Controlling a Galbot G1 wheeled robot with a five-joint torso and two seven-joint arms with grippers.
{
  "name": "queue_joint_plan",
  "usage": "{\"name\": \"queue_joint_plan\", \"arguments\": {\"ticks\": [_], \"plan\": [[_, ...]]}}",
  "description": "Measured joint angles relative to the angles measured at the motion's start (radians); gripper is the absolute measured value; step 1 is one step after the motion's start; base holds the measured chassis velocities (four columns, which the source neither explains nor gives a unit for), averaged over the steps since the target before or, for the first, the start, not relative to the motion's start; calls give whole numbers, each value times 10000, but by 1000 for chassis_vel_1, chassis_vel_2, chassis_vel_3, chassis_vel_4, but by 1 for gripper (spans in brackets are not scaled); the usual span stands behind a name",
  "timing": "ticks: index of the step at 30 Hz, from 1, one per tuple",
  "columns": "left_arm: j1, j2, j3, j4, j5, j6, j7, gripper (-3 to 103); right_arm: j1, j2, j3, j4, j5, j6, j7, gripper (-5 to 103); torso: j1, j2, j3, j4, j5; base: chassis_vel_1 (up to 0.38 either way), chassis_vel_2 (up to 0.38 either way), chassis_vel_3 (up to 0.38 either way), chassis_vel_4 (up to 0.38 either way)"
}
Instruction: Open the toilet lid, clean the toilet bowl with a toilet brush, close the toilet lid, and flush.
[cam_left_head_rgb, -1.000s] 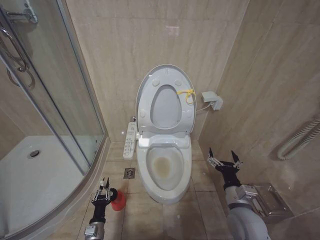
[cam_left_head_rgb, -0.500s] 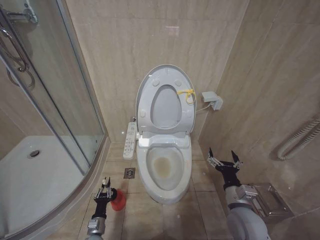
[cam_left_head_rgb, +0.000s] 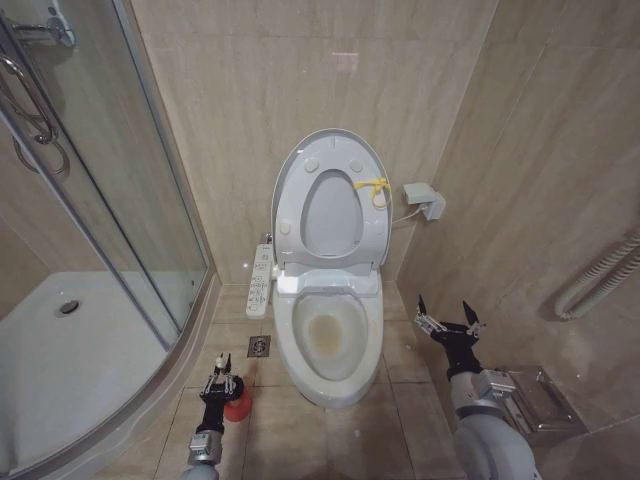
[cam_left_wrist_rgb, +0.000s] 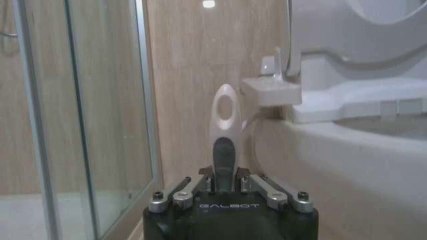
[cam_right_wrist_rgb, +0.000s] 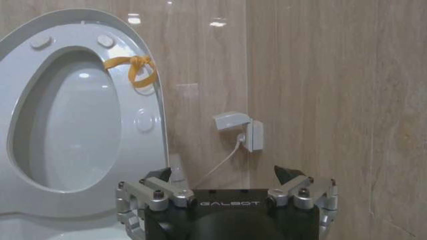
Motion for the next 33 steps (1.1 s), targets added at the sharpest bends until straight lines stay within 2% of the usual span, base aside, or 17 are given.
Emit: {"name": "queue_joint_plan", "arguments": {"ticks": [13, 17, 18, 19, 21, 24, 33], "plan": [[-531, -253, -20, 1301, -118, -360, 531, 19, 0, 0, 0, 0, 0, 0, 0, 100, 0, 0, 0, 0, 0, 0, 0, 0, 0], [-704, -302, -3, 1616, -513, -471, 1249, 19, 0, 0, 0, 0, 0, 0, 0, 100, 0, 0, 0, -1, 0, 0, 0, 0, 0], [-704, -302, -3, 1616, -513, -471, 1249, 19, 0, 0, 0, 0, 0, 0, 0, 100, 0, 0, 0, -1, 0, 0, 0, 0, 0], [-769, -325, -17, 1833, -713, -544, 1731, 19, 0, 0, 0, 0, 0, 0, 0, 100, 0, 0, 0, 0, 0, 0, 0, 0, 0], [-950, -386, -63, 2269, -935, -590, 2220, 19, 0, 0, 0, 1, 0, 0, 0, 100, 0, 0, 0, 0, -1, 0, 0, 0, 0], [-1226, -472, -118, 2883, -1086, -599, 2470, 19, 0, 0, 0, 0, 0, 0, 0, 100, 0, 0, 0, -1, 0, 0, 0, 0, 0], [-1378, -491, -247, 3317, -982, -603, 2528, 19, 0, 0, 0, 0, 0, 0, 0, 100, 0, 0, -1, -1, 0, 0, 0, 0, 0]]}}
